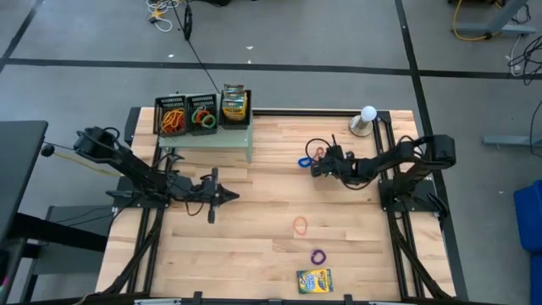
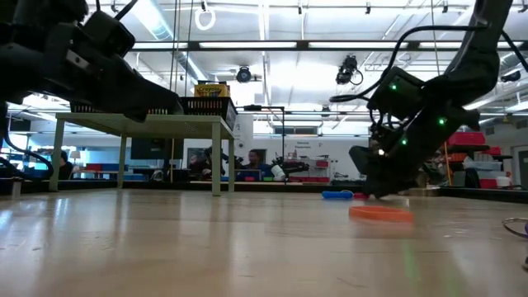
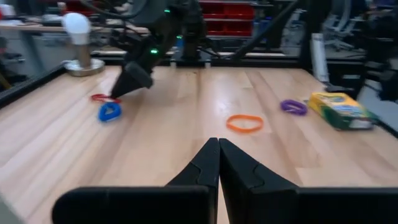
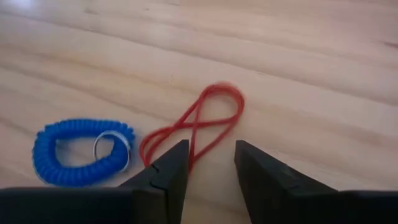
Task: Pick & Place Office Desk Supplies
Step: Put the red rubber band into the left black bin on the shelf
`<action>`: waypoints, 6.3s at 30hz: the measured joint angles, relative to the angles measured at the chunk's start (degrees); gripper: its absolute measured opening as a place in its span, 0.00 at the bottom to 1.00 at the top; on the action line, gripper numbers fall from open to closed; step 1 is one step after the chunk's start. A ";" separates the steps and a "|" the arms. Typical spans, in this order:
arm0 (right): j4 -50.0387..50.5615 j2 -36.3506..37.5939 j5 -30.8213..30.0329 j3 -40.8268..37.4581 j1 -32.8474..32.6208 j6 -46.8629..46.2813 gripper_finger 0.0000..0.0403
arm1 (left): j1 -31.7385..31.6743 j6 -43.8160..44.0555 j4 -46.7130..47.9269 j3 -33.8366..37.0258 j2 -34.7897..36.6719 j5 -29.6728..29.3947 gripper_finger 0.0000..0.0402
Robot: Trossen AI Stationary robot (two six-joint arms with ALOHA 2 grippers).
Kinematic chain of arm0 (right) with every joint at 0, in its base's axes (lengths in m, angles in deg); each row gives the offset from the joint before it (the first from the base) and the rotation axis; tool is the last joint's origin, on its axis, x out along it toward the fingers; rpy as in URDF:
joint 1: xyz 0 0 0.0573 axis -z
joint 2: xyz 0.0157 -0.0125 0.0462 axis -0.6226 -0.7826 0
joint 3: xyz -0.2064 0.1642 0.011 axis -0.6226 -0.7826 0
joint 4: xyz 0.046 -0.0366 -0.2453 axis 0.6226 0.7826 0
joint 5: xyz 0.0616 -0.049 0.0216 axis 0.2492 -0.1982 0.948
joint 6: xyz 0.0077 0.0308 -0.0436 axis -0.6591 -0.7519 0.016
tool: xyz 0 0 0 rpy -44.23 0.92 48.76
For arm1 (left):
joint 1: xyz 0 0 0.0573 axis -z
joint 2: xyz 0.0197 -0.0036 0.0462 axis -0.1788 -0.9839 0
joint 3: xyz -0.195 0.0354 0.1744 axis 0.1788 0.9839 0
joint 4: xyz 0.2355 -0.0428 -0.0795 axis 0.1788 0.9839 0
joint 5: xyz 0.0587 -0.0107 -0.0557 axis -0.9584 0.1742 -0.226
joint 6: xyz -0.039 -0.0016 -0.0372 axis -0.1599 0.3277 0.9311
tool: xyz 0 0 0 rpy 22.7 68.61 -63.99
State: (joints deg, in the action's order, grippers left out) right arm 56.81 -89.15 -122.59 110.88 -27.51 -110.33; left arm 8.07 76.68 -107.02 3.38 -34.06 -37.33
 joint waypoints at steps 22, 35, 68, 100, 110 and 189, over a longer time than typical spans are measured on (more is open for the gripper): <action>-1.84 1.73 3.41 0.30 -2.09 10.50 0.01 | -0.09 1.59 1.13 0.00 0.00 -3.33 0.03; 0.93 14.71 -1.98 0.30 -12.27 18.64 0.01 | 0.02 3.20 2.47 0.00 0.00 -5.50 0.10; -2.81 -10.37 4.89 30.63 -30.17 60.36 0.01 | 1.59 -0.52 2.52 -18.62 -24.22 -11.26 0.51; -2.37 -11.34 3.08 32.17 -30.65 60.01 0.08 | 2.67 -3.13 3.23 -19.04 -23.60 -7.20 0.02; -2.30 -11.34 1.13 32.15 -30.63 59.85 0.29 | 6.22 -3.17 19.86 -18.99 -9.18 -22.97 0.02; 1.09 -11.34 3.53 32.11 -28.74 55.66 0.06 | -54.47 8.32 115.05 -41.40 33.74 -30.72 0.20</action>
State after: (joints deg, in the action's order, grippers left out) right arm 57.90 -100.48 -119.06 142.99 -56.25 -54.67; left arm -46.40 85.00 8.03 -38.01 -0.32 -68.05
